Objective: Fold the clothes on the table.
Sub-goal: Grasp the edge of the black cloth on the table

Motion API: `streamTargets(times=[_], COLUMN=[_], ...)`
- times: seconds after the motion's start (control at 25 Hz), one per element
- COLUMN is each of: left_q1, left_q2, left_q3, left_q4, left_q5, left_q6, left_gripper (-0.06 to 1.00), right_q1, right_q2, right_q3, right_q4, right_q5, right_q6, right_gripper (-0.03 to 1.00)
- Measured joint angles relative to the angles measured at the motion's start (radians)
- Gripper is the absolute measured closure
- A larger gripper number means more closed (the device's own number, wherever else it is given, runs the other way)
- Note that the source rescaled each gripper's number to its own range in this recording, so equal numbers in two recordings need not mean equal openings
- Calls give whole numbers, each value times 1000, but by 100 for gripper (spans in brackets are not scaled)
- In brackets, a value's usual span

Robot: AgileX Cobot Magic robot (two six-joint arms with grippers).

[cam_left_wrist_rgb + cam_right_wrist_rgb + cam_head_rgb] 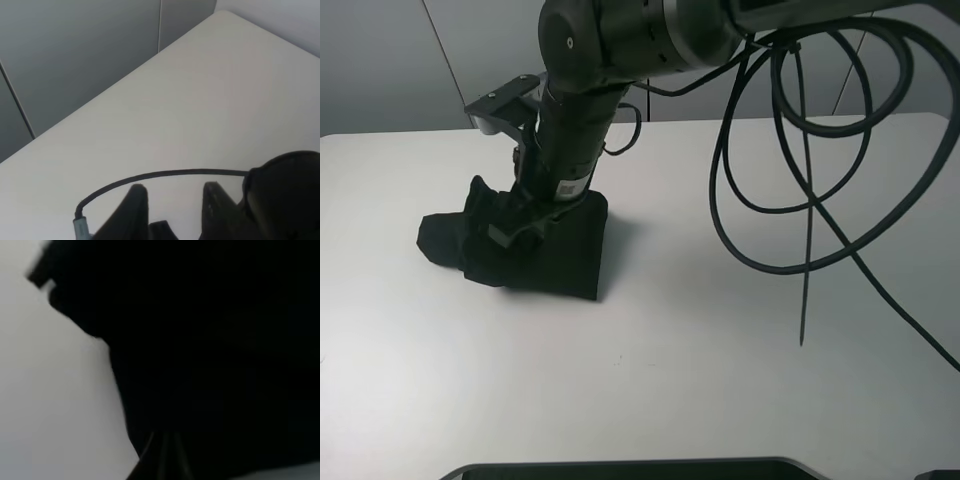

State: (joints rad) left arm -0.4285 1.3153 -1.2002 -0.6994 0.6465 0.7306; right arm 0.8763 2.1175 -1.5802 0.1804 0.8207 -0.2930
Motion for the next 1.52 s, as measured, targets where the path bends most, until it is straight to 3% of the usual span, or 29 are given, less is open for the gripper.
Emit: streamTargets(times=[0.16,0.44,0.64,0.92,1.04,1.16,1.32,1.52], left_q1=[0,-36,-44,-44,-44,-44,-44,-46], left_q2=[38,215,320,362,362,362,362,383], left_q3=[0,-17,-31,-31,-31,-31,-31,-29], left_q4=[0,-4,4,249,330,364,384,524], left_q5=[0,-61,-54,38,68,110,186,256], left_q6=[4,100,107,-43,-113,-141,-174,-337], left_gripper=[59,59,59,59,71,91,94,94], right_q1=[0,-21,-27,-73,-135,-172,-177,-177], right_q2=[0,0,4,6,6,6,6,6], right_q3=[2,73,125,159,178,193,197,197], right_q4=[-110,-126,-131,-204,-221,-223,-210,-189], right_q5=[22,13,31,41,51,65,63,52], right_q6=[38,45,47,166,184,192,185,174], right_gripper=[97,97,97,97,97,97,97,97])
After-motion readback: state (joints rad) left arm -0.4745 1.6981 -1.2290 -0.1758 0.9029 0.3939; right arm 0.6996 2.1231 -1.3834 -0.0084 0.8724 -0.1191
